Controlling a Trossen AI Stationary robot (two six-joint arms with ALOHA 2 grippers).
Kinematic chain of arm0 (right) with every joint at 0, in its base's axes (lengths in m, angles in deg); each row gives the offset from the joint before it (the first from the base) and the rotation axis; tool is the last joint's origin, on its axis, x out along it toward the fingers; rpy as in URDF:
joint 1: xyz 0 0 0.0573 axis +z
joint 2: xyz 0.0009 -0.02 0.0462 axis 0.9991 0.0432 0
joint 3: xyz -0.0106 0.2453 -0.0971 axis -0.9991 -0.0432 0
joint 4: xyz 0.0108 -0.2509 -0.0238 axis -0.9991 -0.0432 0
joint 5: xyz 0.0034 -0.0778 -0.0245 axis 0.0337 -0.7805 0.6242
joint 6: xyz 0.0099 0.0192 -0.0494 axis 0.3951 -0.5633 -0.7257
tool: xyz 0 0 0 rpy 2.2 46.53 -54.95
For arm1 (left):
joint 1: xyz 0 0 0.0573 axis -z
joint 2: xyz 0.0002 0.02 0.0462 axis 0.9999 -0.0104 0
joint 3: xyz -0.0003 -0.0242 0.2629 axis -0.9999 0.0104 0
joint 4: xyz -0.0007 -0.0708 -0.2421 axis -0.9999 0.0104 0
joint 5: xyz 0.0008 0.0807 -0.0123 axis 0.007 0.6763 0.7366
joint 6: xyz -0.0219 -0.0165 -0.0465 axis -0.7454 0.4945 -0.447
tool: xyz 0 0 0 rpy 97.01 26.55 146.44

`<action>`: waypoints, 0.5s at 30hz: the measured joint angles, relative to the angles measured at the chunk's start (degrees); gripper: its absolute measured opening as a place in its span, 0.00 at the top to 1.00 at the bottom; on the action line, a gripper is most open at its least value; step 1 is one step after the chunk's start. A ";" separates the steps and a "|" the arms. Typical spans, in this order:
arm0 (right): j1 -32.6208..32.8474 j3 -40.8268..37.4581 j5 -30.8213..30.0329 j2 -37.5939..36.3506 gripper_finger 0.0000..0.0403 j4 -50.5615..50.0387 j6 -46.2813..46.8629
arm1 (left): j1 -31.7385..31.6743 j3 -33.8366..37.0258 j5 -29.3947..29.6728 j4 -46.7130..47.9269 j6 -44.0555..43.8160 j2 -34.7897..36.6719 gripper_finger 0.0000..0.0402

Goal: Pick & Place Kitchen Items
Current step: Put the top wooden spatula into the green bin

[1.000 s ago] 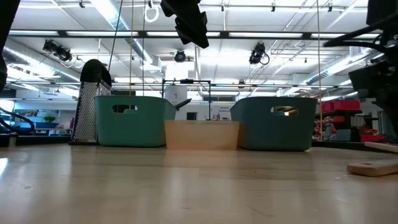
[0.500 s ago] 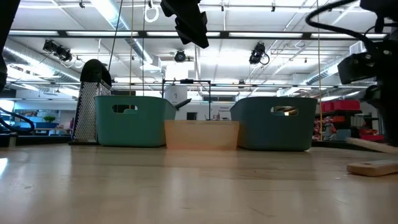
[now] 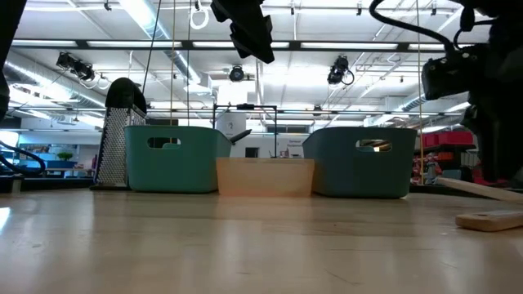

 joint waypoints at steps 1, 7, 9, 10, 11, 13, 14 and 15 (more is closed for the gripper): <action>-0.11 0.05 0.49 0.00 0.51 -0.10 1.16 | 0.00 0.00 0.00 0.00 0.00 0.00 0.56; -0.79 0.05 1.33 0.00 0.51 -0.40 15.64 | -0.01 0.00 0.00 0.01 0.00 -0.01 0.56; -0.86 0.05 1.36 0.00 0.51 -0.26 19.23 | -0.01 0.00 0.00 0.01 0.00 0.00 0.56; -0.86 0.05 1.31 0.00 0.51 0.03 21.12 | -0.02 0.00 0.00 0.02 0.01 0.01 0.56; -0.86 0.05 1.29 0.00 0.51 0.26 23.01 | -0.02 0.00 0.00 0.01 0.01 0.01 0.56; -0.86 0.05 1.25 0.00 0.51 0.04 26.93 | -0.02 0.00 0.00 0.02 0.02 -0.01 0.56; -0.86 0.05 0.94 0.00 0.51 -0.05 28.81 | -0.02 0.00 0.00 0.02 0.02 -0.01 0.56; -0.86 0.05 0.81 0.00 0.51 -0.08 30.13 | -0.02 0.00 0.00 0.02 0.04 0.00 0.56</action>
